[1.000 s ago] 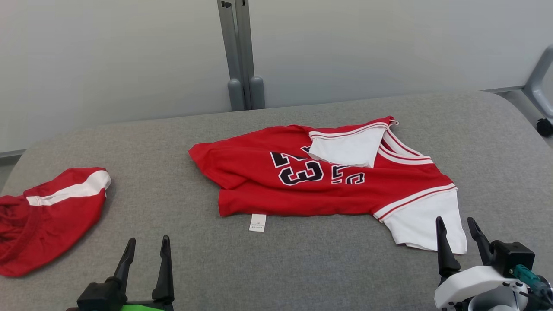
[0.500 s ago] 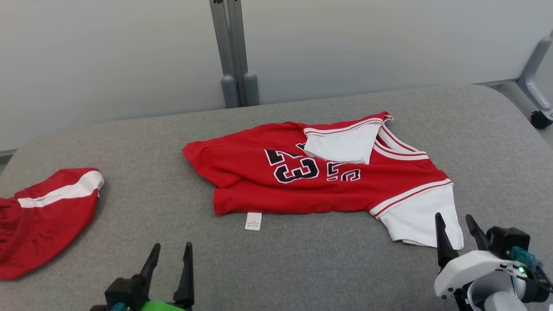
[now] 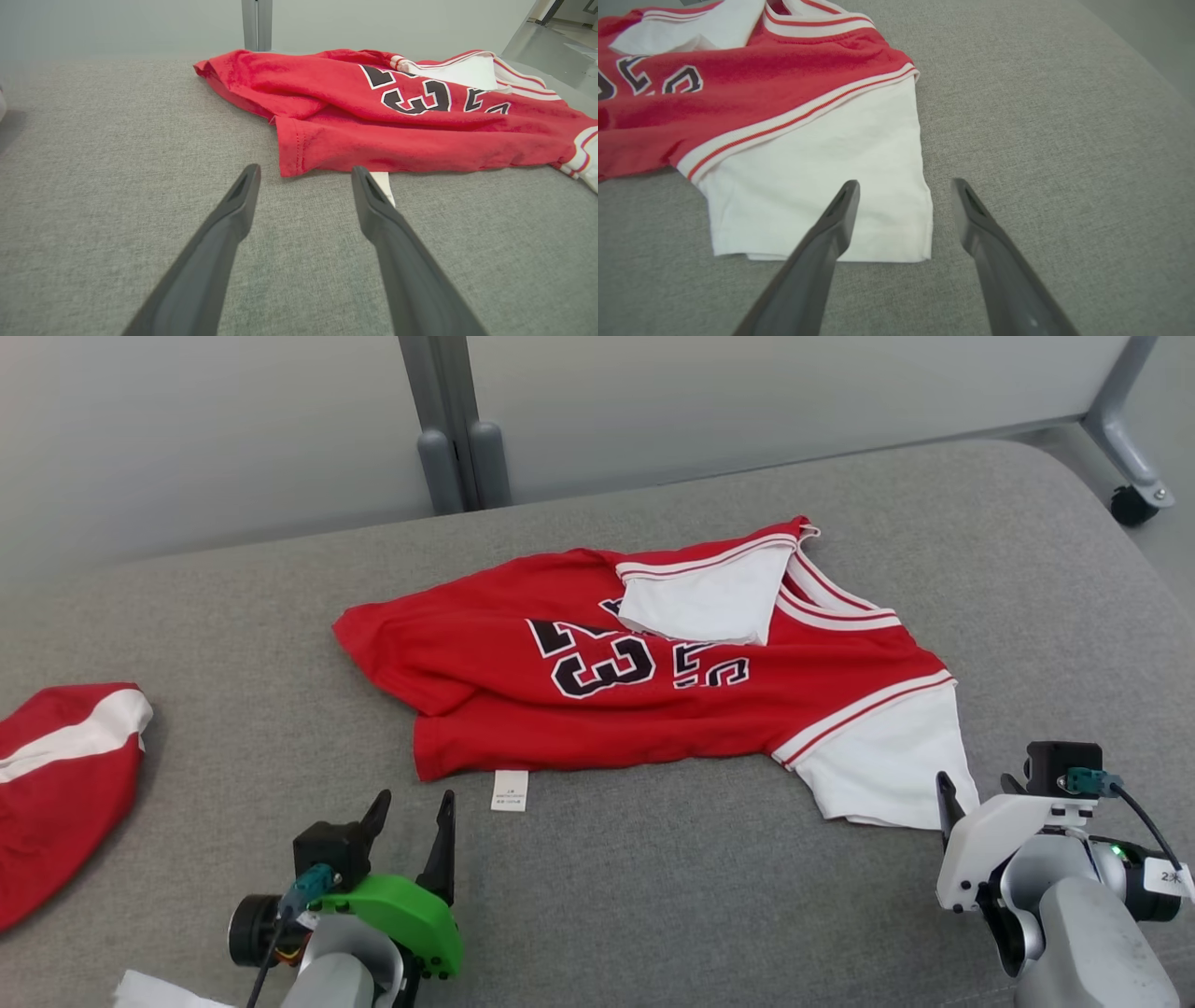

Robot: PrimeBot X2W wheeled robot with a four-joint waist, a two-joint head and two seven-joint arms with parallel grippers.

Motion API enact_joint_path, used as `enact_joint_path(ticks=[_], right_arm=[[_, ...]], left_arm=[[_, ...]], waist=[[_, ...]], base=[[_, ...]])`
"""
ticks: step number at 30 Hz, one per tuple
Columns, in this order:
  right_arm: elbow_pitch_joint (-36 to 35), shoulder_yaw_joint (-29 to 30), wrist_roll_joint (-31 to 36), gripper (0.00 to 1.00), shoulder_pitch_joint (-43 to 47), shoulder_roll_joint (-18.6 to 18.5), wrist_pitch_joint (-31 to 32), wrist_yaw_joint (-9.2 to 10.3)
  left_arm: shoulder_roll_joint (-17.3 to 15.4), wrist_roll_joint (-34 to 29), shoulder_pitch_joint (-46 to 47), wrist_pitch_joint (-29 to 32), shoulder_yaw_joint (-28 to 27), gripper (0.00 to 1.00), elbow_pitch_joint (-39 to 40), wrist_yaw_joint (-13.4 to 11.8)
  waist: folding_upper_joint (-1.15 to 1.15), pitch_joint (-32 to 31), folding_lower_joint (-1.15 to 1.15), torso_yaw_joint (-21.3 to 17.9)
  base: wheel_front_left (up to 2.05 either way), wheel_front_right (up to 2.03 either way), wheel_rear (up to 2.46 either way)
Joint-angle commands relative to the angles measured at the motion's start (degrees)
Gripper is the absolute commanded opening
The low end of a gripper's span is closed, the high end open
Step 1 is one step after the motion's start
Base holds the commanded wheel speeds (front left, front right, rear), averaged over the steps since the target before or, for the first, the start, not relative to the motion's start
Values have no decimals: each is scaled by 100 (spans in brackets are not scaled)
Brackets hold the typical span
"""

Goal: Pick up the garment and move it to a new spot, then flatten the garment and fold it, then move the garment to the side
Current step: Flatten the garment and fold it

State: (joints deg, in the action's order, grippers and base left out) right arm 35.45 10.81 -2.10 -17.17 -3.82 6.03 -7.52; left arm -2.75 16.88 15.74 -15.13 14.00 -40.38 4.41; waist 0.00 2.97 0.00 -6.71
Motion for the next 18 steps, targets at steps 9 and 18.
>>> enact_joint_path(ticks=[9, 18], right_arm=[[589, 302, 460, 100, -492, 77, 160, 7], [1118, 172, 322, 100, -722, 100, -60, 7]], left_arm=[[-27, 53, 745, -2, 115, 100, -578, -209], [-27, 105, 925, -3, 52, 100, -751, -404]], waist=[[0, 629, 0, -259], [0, 751, 0, -254]], base=[[0, 0, 0], [0, 0, 0]])
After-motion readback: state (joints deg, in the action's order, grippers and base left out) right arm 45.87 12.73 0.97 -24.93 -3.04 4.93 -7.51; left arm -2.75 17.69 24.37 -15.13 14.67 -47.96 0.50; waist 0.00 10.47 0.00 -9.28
